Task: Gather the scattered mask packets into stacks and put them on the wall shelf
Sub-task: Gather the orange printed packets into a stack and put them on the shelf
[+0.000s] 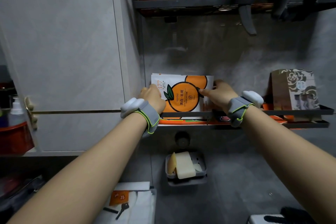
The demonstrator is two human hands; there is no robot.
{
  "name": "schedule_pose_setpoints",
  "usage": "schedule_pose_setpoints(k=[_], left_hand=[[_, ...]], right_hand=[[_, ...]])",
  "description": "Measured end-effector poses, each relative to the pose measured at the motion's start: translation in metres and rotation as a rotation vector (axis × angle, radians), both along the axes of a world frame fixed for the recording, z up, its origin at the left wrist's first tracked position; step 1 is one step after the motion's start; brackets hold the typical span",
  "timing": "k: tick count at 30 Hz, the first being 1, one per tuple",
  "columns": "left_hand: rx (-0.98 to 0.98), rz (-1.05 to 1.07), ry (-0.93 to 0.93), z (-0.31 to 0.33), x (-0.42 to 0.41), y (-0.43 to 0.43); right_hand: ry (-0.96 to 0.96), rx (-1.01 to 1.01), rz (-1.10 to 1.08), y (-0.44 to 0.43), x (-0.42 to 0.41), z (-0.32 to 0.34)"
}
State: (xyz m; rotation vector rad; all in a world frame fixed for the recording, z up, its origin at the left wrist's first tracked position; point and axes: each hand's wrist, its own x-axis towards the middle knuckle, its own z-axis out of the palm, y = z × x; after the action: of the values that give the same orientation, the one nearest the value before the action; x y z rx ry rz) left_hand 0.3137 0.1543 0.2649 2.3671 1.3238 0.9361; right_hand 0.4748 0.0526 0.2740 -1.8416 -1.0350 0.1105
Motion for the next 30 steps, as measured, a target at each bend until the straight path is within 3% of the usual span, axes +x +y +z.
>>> schedule_pose_setpoints(k=[9, 12, 17, 25, 30], left_hand=[[0.024, -0.027, -0.061, -0.001, -0.002, -0.005], [0.038, -0.041, -0.075, -0.004, -0.002, -0.009], [0.143, -0.117, -0.139, -0.009, -0.006, -0.03], [0.269, -0.322, -0.23, -0.026, -0.021, -0.063], [0.267, -0.339, -0.215, -0.066, -0.044, -0.082]], right_hand=[[-0.086, -0.053, -0.068, -0.003, 0.008, 0.003], [-0.056, 0.04, -0.12, -0.005, 0.008, 0.001], [-0.177, 0.24, -0.22, -0.015, -0.009, -0.004], [-0.172, 0.546, 0.014, -0.029, -0.062, -0.029], [-0.066, 0.576, 0.242, -0.032, -0.098, -0.065]])
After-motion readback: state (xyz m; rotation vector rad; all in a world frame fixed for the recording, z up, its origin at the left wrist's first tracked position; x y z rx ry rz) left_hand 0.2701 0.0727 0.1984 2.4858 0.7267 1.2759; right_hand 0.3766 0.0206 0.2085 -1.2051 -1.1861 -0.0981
